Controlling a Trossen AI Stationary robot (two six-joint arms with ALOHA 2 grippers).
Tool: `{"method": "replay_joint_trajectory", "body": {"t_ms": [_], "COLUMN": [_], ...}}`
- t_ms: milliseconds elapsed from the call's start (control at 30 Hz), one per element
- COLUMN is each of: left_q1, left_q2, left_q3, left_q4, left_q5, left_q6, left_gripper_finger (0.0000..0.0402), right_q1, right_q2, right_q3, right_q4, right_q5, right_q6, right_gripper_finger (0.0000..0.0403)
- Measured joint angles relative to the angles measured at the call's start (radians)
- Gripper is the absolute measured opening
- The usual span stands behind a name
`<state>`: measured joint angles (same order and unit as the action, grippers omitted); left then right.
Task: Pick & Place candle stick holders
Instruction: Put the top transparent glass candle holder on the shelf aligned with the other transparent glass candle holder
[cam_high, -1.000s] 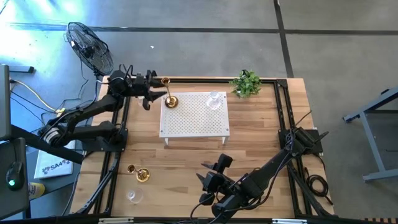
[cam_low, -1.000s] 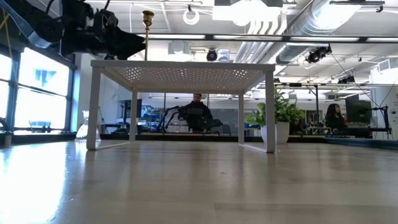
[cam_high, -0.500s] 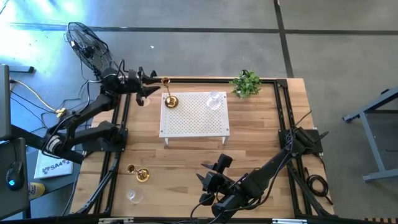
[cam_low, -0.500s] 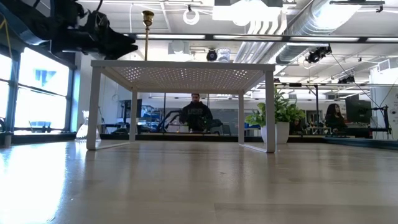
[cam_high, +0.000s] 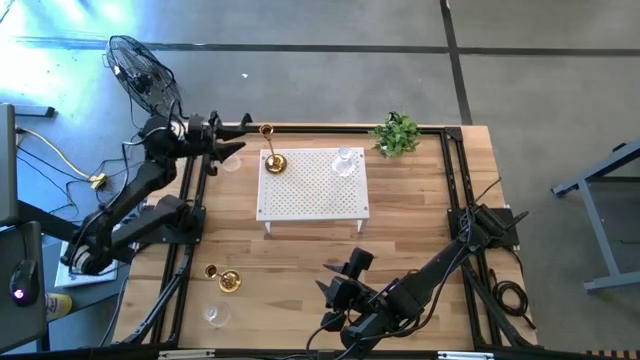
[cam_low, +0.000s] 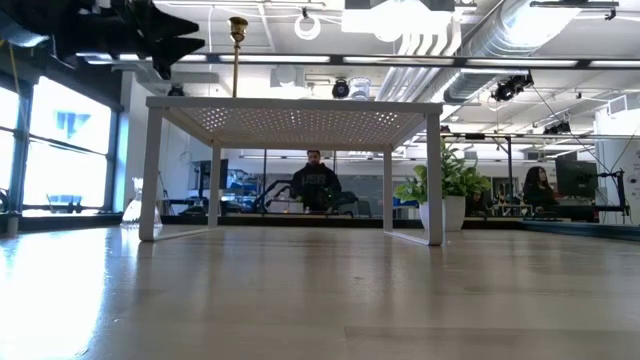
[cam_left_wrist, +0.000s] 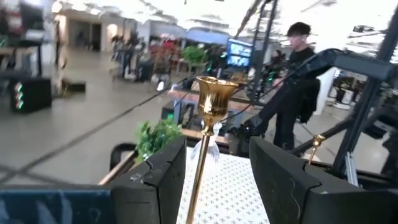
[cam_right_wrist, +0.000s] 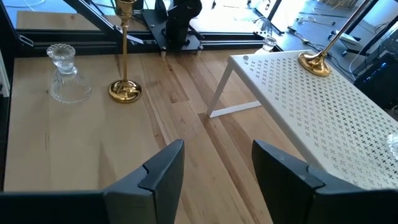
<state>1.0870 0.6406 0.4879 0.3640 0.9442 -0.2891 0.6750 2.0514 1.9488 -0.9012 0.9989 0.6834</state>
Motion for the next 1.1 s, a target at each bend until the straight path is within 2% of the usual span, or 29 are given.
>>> {"method": "replay_joint_trajectory", "body": {"t_ms": [67,133,233,333,433,600,733,967,1100], "left_q1": [0.0,0.0,0.0,0.0,0.0,-0.001,0.0,-0.001,-0.001], "left_q2": [-0.036,-0.066,-0.093,-0.1,-0.092,-0.027,0.053,0.197,0.273], "left_q3": [0.052,0.12,0.243,0.376,0.493,0.662,0.746,0.772,0.772], "left_q4": [-0.182,-0.406,-0.735,-0.998,-1.171,-1.366,-1.483,-1.527,-1.543], "left_q5": [-0.023,-0.093,-0.304,-0.516,-0.638,-0.717,-0.779,-0.892,-0.89], "left_q6": [0.066,0.172,0.332,0.428,0.458,0.459,0.46,0.46,0.469], "left_gripper_finger": [0.0172,0.0172,0.0172,0.0172,0.0172,0.0172,0.0172,0.0172,0.0172], "right_q1": [0.0,0.0,0.0,0.0,0.0,0.0,0.0,0.0,0.0], "right_q2": [0.0,0.0,0.0,0.0,0.0,0.0,0.0,0.0,0.0], "right_q3": [0.0,0.0,0.0,0.0,0.0,0.0,0.0,0.0,0.0], "right_q4": [0.0,0.0,0.0,0.0,0.0,0.0,0.0,0.0,0.0], "right_q5": [-0.003,-0.007,-0.008,-0.008,-0.008,-0.008,-0.012,-0.021,-0.022], "right_q6": [0.0,0.0,0.0,0.0,-0.001,-0.003,-0.003,-0.021,-0.013], "right_gripper_finger": [0.0181,0.0181,0.0181,0.0181,0.0181,0.0181,0.0181,0.0181,0.0181]}}
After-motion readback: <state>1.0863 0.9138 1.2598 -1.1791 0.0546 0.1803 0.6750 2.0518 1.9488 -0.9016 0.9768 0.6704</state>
